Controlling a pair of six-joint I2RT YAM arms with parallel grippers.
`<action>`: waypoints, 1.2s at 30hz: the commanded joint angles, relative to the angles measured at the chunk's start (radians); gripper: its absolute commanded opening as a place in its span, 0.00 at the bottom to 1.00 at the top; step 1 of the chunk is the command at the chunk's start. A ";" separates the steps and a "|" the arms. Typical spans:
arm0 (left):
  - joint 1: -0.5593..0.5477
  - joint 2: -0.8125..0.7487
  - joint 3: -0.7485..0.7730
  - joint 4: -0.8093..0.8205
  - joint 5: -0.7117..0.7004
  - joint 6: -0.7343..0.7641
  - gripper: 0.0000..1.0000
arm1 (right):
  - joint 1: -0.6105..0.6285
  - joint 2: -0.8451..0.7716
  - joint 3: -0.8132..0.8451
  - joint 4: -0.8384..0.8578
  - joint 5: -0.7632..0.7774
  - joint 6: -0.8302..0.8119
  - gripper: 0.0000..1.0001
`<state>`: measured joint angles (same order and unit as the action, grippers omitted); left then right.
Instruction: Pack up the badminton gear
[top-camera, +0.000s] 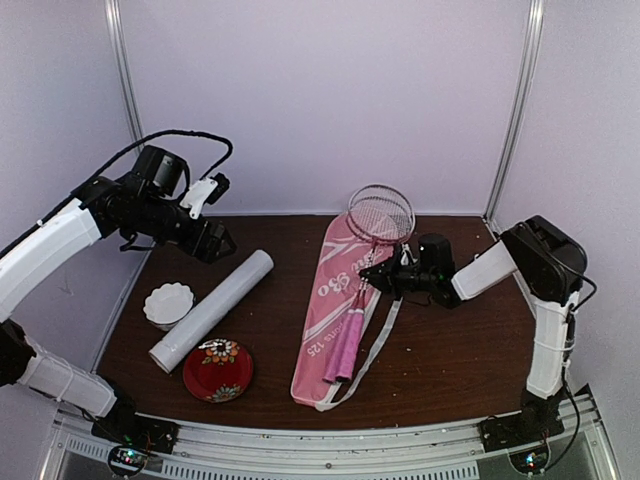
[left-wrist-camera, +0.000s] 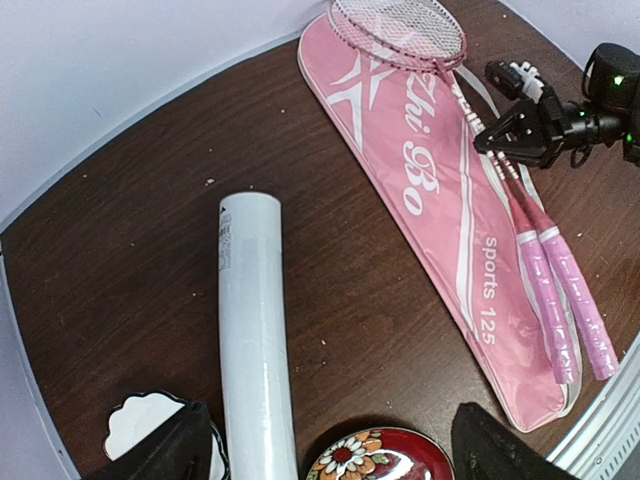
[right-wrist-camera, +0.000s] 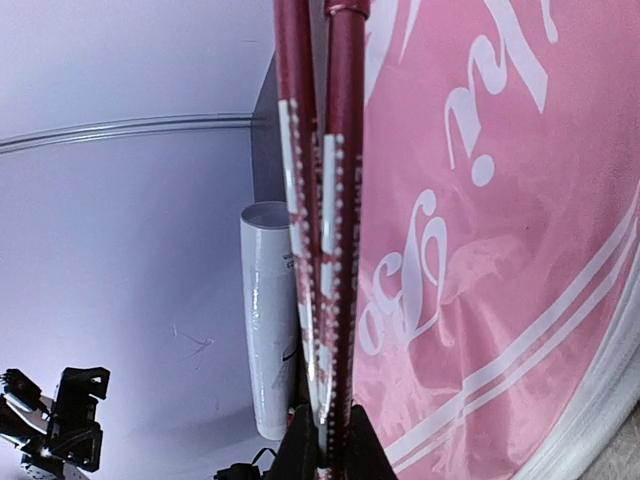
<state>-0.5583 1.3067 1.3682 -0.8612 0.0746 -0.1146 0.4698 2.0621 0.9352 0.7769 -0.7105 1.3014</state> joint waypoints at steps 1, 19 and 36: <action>-0.018 -0.007 0.027 0.044 -0.005 0.003 0.86 | -0.030 -0.207 -0.022 -0.109 -0.027 -0.109 0.00; -0.260 0.470 0.217 0.230 -0.068 -0.086 0.82 | -0.241 -0.529 -0.167 -0.859 0.024 -0.557 0.00; -0.279 0.854 0.345 0.335 -0.064 -0.219 0.57 | -0.290 -0.375 -0.123 -0.890 0.054 -0.634 0.00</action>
<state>-0.8433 2.1464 1.7153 -0.5941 0.0204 -0.2733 0.1780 1.6501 0.7792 -0.1570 -0.6609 0.6876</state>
